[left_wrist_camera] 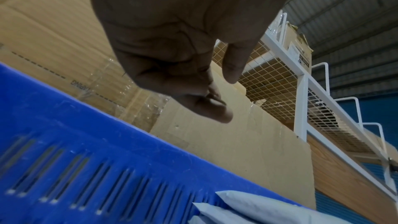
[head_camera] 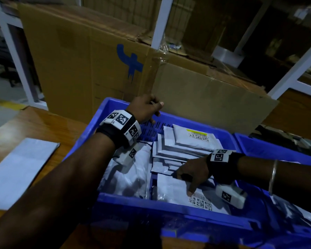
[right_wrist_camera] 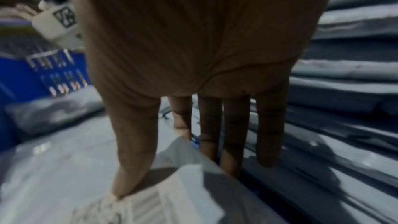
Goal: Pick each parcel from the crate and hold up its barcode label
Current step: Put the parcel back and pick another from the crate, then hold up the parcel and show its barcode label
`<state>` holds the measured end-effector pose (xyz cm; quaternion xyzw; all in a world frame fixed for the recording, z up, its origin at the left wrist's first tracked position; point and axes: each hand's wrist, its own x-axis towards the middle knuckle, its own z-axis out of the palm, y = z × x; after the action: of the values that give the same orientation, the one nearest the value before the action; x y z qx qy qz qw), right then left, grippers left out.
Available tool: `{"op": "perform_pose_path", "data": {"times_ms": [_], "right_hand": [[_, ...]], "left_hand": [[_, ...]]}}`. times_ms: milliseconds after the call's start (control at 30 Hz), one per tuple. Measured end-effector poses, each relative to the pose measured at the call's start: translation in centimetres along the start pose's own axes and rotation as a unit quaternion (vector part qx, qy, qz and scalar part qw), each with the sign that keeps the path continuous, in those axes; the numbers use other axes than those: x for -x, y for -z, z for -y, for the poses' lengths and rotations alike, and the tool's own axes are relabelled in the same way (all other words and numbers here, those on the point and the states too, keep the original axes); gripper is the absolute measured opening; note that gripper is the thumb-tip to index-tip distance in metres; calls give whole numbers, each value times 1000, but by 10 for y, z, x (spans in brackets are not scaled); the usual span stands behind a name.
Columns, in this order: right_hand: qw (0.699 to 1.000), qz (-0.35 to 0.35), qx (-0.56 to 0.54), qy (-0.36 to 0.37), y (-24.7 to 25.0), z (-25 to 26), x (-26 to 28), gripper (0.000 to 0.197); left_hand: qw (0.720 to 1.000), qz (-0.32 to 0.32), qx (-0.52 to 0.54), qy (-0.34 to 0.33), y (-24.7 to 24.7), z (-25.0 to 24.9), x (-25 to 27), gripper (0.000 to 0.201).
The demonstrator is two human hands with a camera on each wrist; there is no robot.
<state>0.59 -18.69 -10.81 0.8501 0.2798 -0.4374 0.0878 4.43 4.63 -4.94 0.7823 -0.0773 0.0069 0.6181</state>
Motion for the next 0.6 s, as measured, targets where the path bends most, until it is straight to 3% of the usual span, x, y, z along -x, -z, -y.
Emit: {"op": "perform_pose_path", "data": {"times_ms": [167, 400, 600], "right_hand": [[1000, -9, 7, 0, -5, 5, 7, 59], [975, -203, -65, 68, 31, 39, 13, 20], [974, -212, -34, 72, 63, 82, -22, 16]], "left_hand": [[997, -31, -68, -18, 7, 2, -5, 22], [974, -55, -219, -18, 35, 5, -13, 28], [951, -36, -305, 33, 44, 7, -14, 32]]}}
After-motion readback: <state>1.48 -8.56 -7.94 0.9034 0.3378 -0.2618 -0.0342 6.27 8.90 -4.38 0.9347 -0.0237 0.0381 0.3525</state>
